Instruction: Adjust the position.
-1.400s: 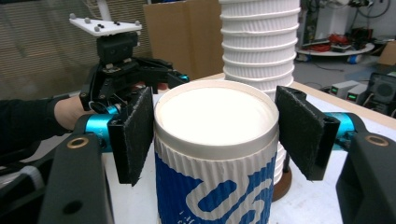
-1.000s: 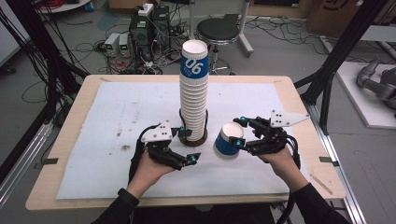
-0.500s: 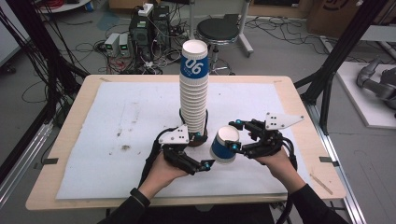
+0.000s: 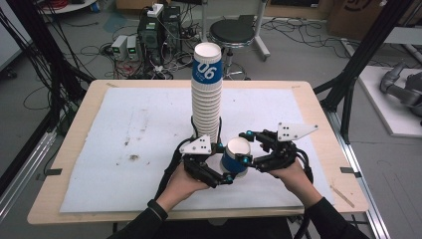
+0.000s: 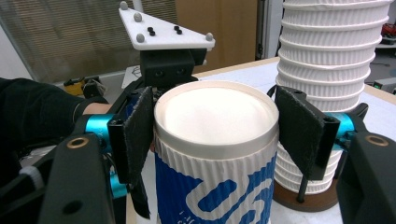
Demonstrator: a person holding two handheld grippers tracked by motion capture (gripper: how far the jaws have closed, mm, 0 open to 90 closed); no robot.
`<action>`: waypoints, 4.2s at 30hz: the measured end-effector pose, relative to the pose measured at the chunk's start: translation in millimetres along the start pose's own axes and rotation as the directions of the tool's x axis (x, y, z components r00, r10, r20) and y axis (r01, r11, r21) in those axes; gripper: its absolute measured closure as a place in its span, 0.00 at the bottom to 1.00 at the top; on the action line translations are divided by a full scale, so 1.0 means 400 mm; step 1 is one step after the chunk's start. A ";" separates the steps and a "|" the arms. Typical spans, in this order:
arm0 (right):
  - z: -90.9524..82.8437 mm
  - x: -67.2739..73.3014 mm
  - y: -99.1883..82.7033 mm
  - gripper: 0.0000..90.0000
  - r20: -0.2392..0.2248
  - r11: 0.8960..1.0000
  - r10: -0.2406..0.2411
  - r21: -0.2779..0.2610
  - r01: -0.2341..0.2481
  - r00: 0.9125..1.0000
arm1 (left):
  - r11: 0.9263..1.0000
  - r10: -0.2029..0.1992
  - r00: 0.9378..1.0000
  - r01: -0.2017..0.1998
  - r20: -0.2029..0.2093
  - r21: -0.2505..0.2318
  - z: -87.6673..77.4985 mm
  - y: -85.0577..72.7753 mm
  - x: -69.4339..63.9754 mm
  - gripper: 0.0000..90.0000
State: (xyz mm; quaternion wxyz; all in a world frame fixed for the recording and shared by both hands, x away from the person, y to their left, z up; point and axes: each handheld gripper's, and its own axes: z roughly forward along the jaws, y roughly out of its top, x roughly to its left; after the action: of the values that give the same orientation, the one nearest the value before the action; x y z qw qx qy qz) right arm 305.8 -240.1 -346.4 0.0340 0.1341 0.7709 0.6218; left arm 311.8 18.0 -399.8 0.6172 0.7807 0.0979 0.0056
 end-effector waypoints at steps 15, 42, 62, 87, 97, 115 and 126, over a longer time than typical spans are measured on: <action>0.006 0.000 -0.001 0.36 -0.011 1.000 0.010 0.000 -0.010 1.000 | 1.000 0.010 1.000 -0.009 -0.010 0.030 0.012 -0.003 0.006 0.18; 0.002 -0.002 0.028 0.23 0.003 0.984 -0.029 0.177 0.028 1.000 | 0.943 0.154 0.985 -0.124 -0.076 0.309 -0.015 0.048 -0.006 0.24; 0.001 -0.015 0.019 0.33 -0.031 0.986 -0.014 0.166 0.019 0.999 | 0.986 0.119 0.990 -0.109 -0.079 0.124 -0.034 0.040 -0.009 0.16; -0.019 -0.031 0.011 0.34 -0.076 0.997 0.075 0.038 -0.072 0.994 | 0.999 0.040 0.999 -0.040 -0.009 -0.012 -0.056 0.027 0.012 0.21; -0.016 -0.023 0.014 0.24 -0.060 0.985 0.016 0.175 -0.006 0.998 | 0.988 0.083 0.996 -0.079 -0.024 0.131 -0.064 0.051 0.008 0.22; 0.000 -0.020 0.011 0.33 -0.046 0.968 -0.036 0.248 0.046 0.998 | 0.975 0.149 0.987 -0.136 -0.066 0.174 -0.072 0.067 -0.002 0.17; -0.025 -0.030 0.013 0.34 -0.083 0.991 0.007 0.134 0.004 0.997 | 0.999 0.047 0.998 -0.047 -0.029 -0.004 -0.079 0.043 0.010 0.09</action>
State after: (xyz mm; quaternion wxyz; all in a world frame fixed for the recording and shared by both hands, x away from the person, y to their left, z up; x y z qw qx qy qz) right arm 316.1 -251.6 -340.4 -0.0075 0.1108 0.8115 0.5737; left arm 314.1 45.4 -375.9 0.6171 0.7812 0.0885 0.0318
